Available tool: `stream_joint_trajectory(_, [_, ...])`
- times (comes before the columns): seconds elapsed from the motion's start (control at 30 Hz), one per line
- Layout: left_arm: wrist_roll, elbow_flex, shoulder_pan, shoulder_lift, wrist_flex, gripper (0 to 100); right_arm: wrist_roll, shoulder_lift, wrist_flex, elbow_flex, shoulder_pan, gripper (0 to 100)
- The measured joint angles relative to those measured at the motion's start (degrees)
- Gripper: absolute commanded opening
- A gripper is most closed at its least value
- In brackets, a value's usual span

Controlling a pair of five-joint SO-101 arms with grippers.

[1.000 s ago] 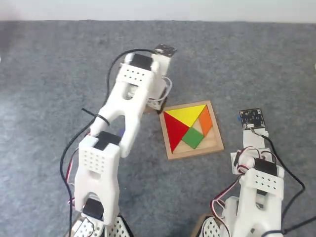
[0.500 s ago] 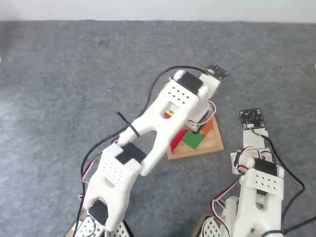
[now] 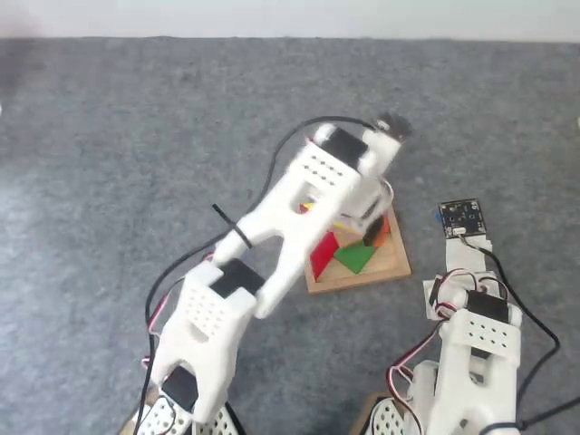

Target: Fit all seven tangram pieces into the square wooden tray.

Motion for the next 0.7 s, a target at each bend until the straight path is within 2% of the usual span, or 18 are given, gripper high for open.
stream_joint_trajectory(0.2, [0.0, -3.6, -13.5, -10.6, 0.7, 23, 2.8, 0.0, 4.0, -5.0, 0.0, 27.0])
stream_joint_trajectory(0.37, [0.8, 0.0, -26.5, -22.8, 0.7, 23, 7.8, 0.1, 13.5, -17.3, -5.0, 27.0])
stream_joint_trajectory(0.47, [1.3, 8.8, -31.9, -28.2, 0.1, 24, 9.9, 3.6, 16.9, -25.4, -9.3, 27.0])
stream_joint_trajectory(0.53, [1.8, 17.8, -33.6, -31.6, -3.3, 27, 10.5, 9.0, 17.7, -30.3, -12.5, 27.0])
stream_joint_trajectory(0.7, [3.9, 47.1, -38.0, -42.5, -19.6, 29, 12.7, 28.9, 18.0, -41.4, -19.6, 27.0])
